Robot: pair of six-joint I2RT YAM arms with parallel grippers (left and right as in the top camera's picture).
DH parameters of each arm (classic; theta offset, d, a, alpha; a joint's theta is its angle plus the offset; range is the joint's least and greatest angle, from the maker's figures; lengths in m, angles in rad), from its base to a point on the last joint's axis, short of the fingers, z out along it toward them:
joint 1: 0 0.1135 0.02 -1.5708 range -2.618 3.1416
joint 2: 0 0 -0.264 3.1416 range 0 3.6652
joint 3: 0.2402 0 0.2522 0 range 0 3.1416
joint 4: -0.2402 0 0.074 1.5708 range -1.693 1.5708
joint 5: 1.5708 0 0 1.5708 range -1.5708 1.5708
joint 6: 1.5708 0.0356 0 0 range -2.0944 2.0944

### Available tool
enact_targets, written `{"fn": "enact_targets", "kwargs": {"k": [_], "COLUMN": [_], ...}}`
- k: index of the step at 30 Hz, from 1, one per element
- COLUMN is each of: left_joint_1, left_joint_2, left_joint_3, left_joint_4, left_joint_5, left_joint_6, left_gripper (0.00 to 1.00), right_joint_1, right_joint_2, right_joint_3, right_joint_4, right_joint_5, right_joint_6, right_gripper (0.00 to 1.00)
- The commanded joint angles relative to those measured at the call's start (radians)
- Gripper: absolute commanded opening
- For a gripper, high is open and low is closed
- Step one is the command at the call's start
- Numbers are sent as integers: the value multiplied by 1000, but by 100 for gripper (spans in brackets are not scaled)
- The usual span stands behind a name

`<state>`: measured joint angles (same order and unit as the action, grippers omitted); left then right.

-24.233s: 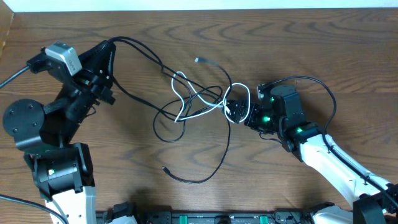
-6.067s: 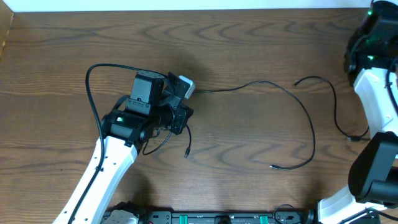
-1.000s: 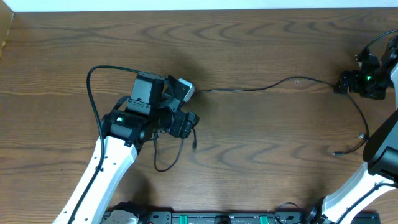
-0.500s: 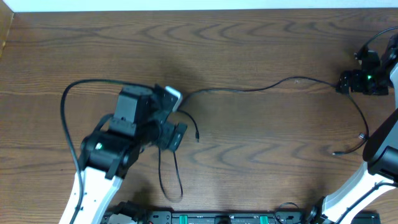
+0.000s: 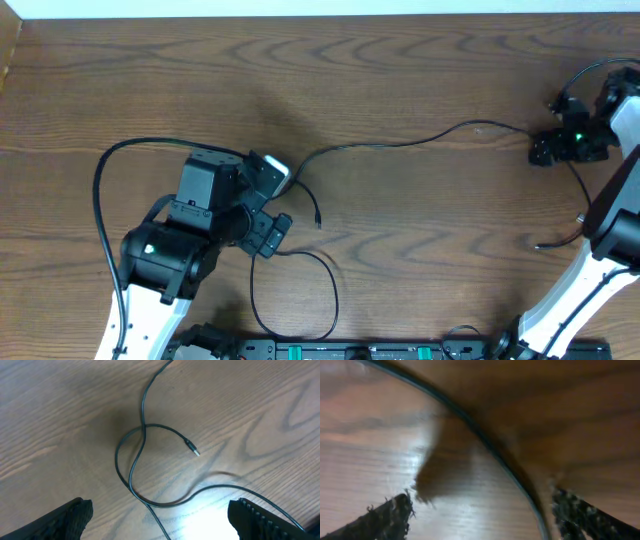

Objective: Untangle cables

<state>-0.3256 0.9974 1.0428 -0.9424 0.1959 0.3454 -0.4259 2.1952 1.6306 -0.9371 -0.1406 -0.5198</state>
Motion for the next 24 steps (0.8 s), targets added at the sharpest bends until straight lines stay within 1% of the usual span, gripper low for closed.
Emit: {"fn": "enact_targets", "kwargs": {"k": [1, 3, 4, 6, 7, 8, 9, 10, 12, 13, 14, 15, 17, 18, 21, 23, 24], "left_joint_1": [0, 0, 0, 0, 0, 0, 0, 0, 0, 0, 0, 0, 0, 0, 0, 0, 0], "left_joint_2": [8, 13, 15, 23, 27, 32, 37, 44, 50, 50, 51, 51, 52, 52, 52, 52, 52], "left_joint_3": [21, 21, 21, 21, 21, 21, 21, 21, 21, 21, 21, 21, 21, 21, 21, 21, 21], "left_joint_4": [17, 28, 30, 33, 33, 32, 32, 32, 33, 35, 37, 39, 40, 40, 40, 39, 39], "left_joint_5": [-15, -31, -36, -37, -36, -36, -36, -36, -36, -36, -36, -36, -36, -36, -36, -36, -36], "left_joint_6": [15, -5, -11, -14, -14, -18, -18, -18, -18, -18, -18, -18, -18, -18, -18, -18, -18], "left_gripper": [92, 91, 91, 91, 92, 91, 91, 91, 92, 91, 92, 91, 92, 91, 91, 92, 91], "right_joint_1": [2, 2, 2, 2, 2, 2, 3, 3, 4, 4, 5, 6, 16, 22, 56, 85, 97], "right_joint_2": [67, 90, 98, 116, 121, 125, 128, 130, 130, 130, 130, 130, 130, 130, 130, 130, 130], "right_joint_3": [-11, -11, -11, -11, -11, -11, -11, -11, -11, -11, -11, -11, -11, -11, -11, -11, -11], "right_joint_4": [-11, -17, -18, -23, -23, -24, -24, -25, -27, -28, -39, -44, -43, -37, -20, -20, -20], "right_joint_5": [0, 0, 0, 0, 0, 0, 0, 0, 0, 0, 0, -1, -72, -102, -206, -209, -210], "right_joint_6": [-3, 35, 57, 140, 170, 224, 273, 363, 485, 517, 658, 713, 893, 929, 1134, 1268, 1301], "right_gripper": [85, 74, 66, 32, 22, 6, 1, 1, 1, 1, 1, 1, 1, 1, 1, 1, 1]}}
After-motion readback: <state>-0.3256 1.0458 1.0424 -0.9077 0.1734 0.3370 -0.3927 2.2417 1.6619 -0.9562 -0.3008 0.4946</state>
